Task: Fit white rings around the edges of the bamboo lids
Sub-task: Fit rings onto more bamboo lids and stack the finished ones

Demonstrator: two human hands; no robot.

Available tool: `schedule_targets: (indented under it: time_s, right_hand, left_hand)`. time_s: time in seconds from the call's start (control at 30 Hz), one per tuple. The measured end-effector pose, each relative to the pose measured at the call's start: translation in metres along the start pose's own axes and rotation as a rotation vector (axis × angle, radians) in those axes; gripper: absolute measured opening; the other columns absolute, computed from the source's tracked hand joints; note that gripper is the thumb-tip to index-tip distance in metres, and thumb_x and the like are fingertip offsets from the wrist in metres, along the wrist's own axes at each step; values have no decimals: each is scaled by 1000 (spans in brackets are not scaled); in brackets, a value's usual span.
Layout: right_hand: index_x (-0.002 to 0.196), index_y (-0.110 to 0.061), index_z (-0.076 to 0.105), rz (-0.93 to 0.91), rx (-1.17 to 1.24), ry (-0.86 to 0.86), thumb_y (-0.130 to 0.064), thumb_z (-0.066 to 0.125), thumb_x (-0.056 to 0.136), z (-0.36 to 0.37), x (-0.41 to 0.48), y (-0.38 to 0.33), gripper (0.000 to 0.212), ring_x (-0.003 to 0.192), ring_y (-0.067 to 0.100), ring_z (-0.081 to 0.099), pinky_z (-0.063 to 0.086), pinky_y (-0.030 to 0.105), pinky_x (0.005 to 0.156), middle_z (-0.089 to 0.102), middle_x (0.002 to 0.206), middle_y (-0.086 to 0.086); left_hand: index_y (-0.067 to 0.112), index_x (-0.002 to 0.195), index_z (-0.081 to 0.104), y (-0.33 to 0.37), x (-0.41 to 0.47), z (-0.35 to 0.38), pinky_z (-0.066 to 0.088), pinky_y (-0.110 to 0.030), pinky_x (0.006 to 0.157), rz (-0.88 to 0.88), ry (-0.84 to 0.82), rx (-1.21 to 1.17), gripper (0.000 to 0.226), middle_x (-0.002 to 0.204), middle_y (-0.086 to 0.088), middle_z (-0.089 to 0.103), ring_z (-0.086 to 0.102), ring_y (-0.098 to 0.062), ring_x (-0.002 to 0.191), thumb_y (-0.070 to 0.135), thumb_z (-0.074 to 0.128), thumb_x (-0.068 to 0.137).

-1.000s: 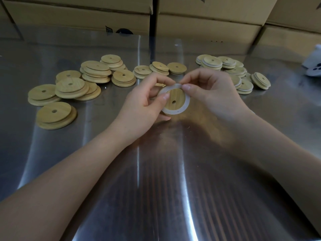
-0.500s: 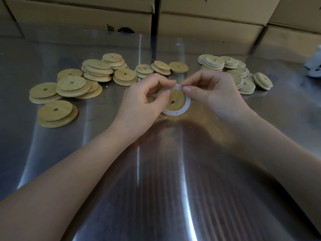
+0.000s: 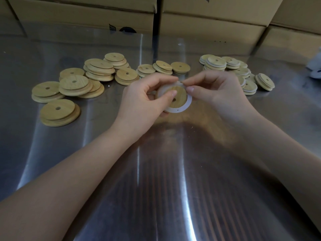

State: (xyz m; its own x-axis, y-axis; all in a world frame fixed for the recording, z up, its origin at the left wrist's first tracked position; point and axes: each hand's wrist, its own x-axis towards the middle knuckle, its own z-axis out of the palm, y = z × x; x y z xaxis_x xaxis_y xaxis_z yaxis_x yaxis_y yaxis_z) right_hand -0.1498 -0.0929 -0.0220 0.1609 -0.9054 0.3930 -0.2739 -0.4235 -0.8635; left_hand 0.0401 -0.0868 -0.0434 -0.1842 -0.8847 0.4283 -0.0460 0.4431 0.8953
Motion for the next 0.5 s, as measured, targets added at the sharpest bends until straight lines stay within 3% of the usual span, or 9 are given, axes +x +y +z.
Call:
schedule_targets:
  time_s: [0.1,0.23,0.4,0.5]
  right_hand:
    - [93,-17,73,-22,-27,1,2,67,86,2,-1,-2,21,89,11,70,53,22,79,75,88,-5]
    - [106,-18,70,-13,-30,8,4,65,87,6,-2,-3,30,93,17,68,55,27,84,73,98,11]
    - [96,-12,68,87,59,47,5,65,87,9,-1,-4,20,72,12,65,60,34,78,67,72,-6]
    - [89,-10,68,136,83,37,3,67,87,9,0,-6,13,69,18,67,60,35,73,71,72,0]
  left_hand:
    - [25,112,68,0,0,0,59,-28,56,-6,11,-1,29,108,0,71,71,-12,90,8,69,89]
    - [26,119,65,0,1,1,59,-27,55,-39,34,-45,34,113,2,69,71,-12,92,5,64,92]
    - [25,105,69,3,4,2,58,-27,51,-150,90,-187,28,106,-4,71,72,-16,89,1,62,93]
    - [24,101,70,4,5,2,57,-27,49,-194,119,-241,26,104,-5,71,72,-19,87,1,61,93]
